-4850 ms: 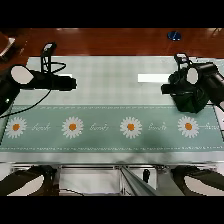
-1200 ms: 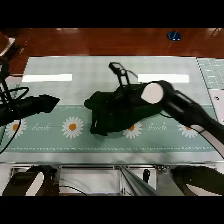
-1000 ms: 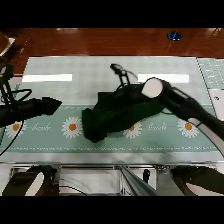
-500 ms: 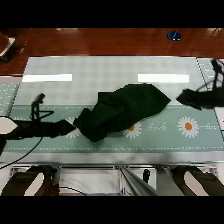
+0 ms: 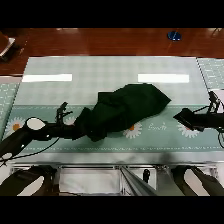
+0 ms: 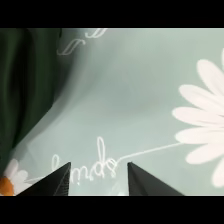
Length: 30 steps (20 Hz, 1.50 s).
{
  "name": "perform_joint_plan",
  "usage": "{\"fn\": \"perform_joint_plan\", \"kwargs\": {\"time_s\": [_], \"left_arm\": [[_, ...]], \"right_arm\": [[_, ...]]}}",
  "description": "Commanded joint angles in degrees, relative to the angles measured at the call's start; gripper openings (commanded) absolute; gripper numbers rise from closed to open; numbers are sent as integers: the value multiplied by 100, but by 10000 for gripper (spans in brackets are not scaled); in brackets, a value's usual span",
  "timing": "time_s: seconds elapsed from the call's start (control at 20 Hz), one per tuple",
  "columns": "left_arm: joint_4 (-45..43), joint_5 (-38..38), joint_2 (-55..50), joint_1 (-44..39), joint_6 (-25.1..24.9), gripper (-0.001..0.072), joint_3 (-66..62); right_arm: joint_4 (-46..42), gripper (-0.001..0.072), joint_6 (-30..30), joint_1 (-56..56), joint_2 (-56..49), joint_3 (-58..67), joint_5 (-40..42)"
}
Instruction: Fold the shirts.
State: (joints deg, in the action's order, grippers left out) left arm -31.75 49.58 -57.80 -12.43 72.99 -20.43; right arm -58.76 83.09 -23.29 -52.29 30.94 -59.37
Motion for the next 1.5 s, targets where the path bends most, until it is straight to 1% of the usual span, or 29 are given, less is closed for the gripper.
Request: {"fn": "perform_joint_plan", "kwargs": {"time_s": [0.0,0.05,0.1,0.3,0.45,0.5,0.55,0.6,0.65,0.7,0.8,0.9,0.95,1.1,1.15,1.25,1.35,1.45], "left_arm": [[138,-212,-400,-260,-468,19,-372],[136,-79,-396,-254,-586,19,-466],[136,52,-396,-238,-573,19,-562],[136,142,-396,-236,-568,19,-798],[136,144,-396,-236,-570,19,-809],[136,144,-396,-236,-568,19,-809],[136,144,-393,-234,-570,19,-809],[136,144,-393,-232,-570,19,-811],[136,153,-391,-197,-570,19,-837],[136,227,-378,-103,-584,19,-925],[133,592,-216,367,-807,19,-1453],[136,811,120,1099,-778,18,-2385],[138,815,317,1486,-741,19,-2940],[138,796,758,2393,-380,19,-4494],[136,800,868,2627,-302,19,-5010],[133,813,1113,2986,-306,19,-5873],[61,811,1408,3311,-308,19,-6478],[-280,804,1786,3609,-308,19,-6808]], "right_arm": [[761,407,-400,-46,-601,-42,387],[1038,407,-627,-46,-835,2,485],[1287,407,-824,-46,-1110,76,590],[2028,407,-1239,94,-2264,616,894],[2096,407,-1189,702,-3104,1335,1043],[2094,391,-1067,903,-3346,1628,1060],[2092,287,-970,1064,-3532,1904,1025],[2083,116,-984,1180,-3644,2135,935],[2048,20,-1067,1276,-3681,2374,769],[2028,20,-1113,1325,-3648,2629,535],[1910,19,-1119,1325,-3314,3355,44],[1513,19,-901,1298,-2673,4321,-118],[1207,19,-750,1300,-2310,4889,-120],[678,19,-551,1298,-1447,6537,-160],[472,19,-455,1298,-1217,7119,-273],[153,19,-361,1298,-785,8043,-752],[-142,19,-264,1298,-199,8402,-1215],[-599,19,-96,1298,442,8404,-1766]]}}
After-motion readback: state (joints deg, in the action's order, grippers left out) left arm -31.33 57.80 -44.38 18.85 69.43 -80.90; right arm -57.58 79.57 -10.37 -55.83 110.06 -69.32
